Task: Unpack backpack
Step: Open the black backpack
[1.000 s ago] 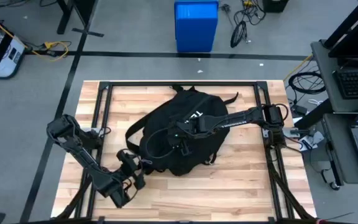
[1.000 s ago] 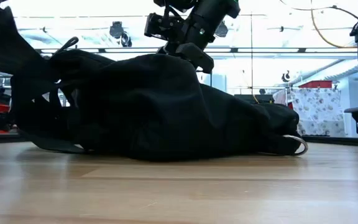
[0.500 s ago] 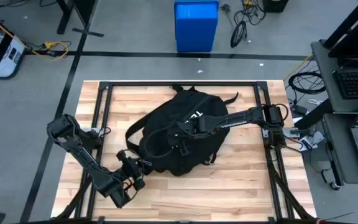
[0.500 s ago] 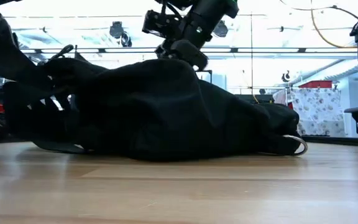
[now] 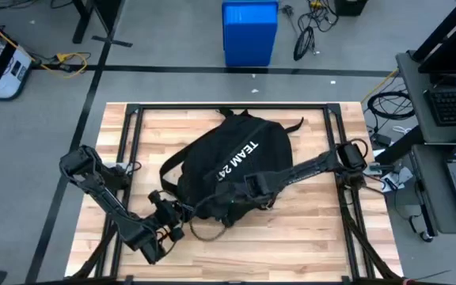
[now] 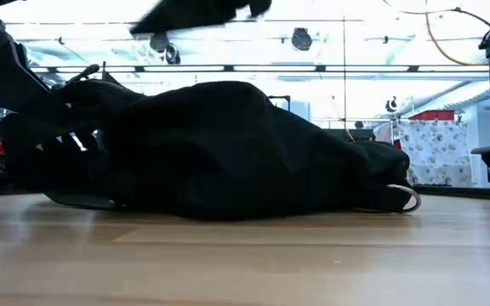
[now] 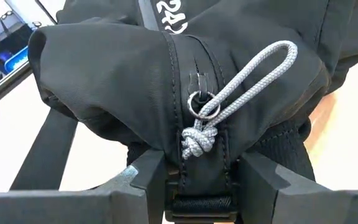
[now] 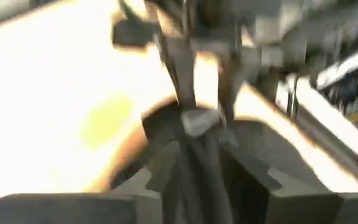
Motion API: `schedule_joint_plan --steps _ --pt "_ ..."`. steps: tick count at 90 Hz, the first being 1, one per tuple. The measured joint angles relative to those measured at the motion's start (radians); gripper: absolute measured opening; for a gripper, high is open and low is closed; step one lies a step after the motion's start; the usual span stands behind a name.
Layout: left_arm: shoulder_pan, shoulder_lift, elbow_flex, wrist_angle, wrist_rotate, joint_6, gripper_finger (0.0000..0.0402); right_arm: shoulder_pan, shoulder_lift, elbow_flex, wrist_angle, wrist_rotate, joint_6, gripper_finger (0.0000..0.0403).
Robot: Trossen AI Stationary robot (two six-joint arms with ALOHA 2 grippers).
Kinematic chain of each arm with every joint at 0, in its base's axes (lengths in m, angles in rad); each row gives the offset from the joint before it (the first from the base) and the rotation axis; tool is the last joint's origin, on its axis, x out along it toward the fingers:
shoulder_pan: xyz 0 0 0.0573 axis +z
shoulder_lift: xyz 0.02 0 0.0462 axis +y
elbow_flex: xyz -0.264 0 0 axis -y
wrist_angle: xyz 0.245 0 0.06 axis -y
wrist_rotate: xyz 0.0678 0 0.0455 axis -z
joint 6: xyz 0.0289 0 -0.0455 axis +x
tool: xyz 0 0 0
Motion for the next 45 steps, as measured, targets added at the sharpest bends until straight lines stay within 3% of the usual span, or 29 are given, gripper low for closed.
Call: schedule_joint_plan --steps 18,45 --pt "-0.001 0.0 0.0 0.0 -0.001 0.0 0.0126 0.001 0.055 0.002 0.141 0.008 0.008 0.0136" --pt "-0.001 0.0 0.0 0.008 0.001 0.018 0.0132 -0.015 0.153 -0.001 0.192 0.049 -0.049 0.0144"
